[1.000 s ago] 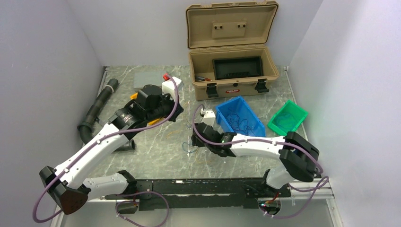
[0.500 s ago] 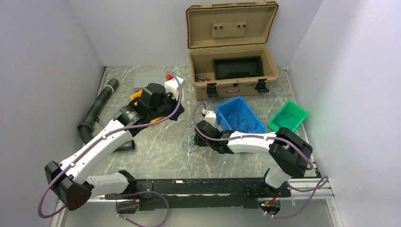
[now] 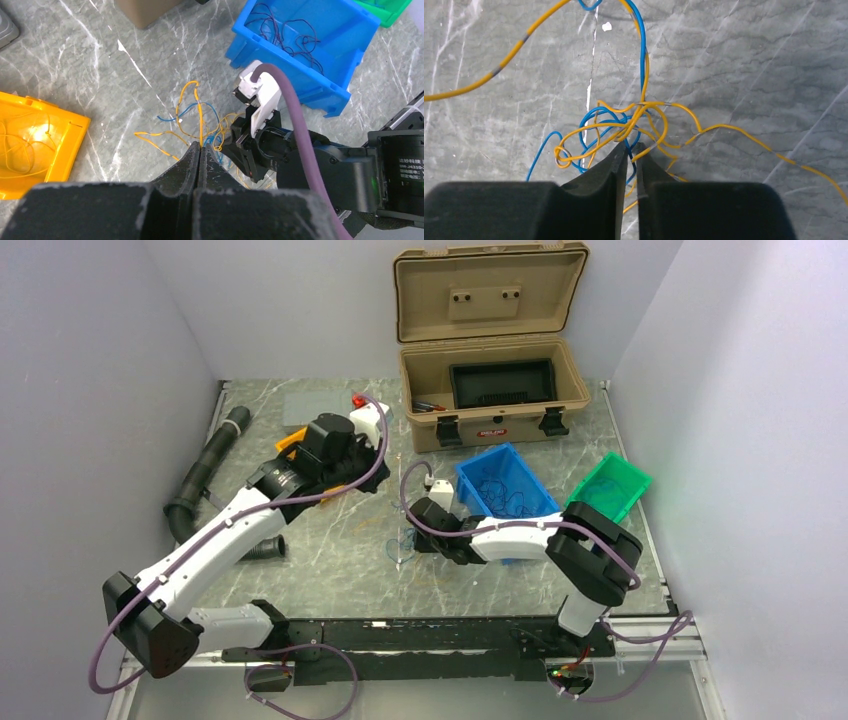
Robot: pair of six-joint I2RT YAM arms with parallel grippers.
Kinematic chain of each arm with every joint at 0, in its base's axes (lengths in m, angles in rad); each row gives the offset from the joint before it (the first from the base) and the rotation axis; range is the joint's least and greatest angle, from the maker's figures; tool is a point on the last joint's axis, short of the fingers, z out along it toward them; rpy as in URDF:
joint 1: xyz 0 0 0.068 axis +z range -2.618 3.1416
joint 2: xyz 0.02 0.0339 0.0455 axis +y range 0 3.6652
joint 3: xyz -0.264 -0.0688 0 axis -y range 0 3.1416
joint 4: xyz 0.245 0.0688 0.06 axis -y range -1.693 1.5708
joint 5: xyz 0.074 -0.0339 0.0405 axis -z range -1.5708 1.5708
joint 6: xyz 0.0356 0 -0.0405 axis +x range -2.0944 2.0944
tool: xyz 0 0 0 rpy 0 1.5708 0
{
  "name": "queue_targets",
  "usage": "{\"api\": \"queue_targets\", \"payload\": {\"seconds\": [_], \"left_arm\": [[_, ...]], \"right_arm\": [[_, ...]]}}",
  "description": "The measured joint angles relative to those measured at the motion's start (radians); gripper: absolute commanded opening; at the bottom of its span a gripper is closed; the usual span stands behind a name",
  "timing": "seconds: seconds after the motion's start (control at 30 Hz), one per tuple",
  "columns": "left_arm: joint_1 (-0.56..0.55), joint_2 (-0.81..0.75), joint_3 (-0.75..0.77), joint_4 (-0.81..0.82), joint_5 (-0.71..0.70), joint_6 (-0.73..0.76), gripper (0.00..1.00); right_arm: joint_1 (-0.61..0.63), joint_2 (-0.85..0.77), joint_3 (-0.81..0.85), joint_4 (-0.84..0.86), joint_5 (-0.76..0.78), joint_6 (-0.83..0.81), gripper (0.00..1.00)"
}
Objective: Untangle the cables
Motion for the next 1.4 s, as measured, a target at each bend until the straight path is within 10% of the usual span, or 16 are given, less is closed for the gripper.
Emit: {"api": "queue_targets", "payload": {"seconds": [0.53,0.9,1.4], "left_arm": [[0.202,-0.019,0.011,-0.142,-0.254,-0.133,0.00],[0.327,-0.229,-0.034,-0.230,-0.432,-0.214,0.00],[0.424,-0.302,-0.071,-0.400,-0.739,-0.344,0.00]], "right_arm": [[-0.051,-0.397,-0.005,-0.225,0.011,-0.016,0.00],[-0.341,-0.752,0.056,-0.538,0.034,-0.141,0.00],[-0.815,-0.757,0.288,-0.760,0.224,-0.339,0.00]]}}
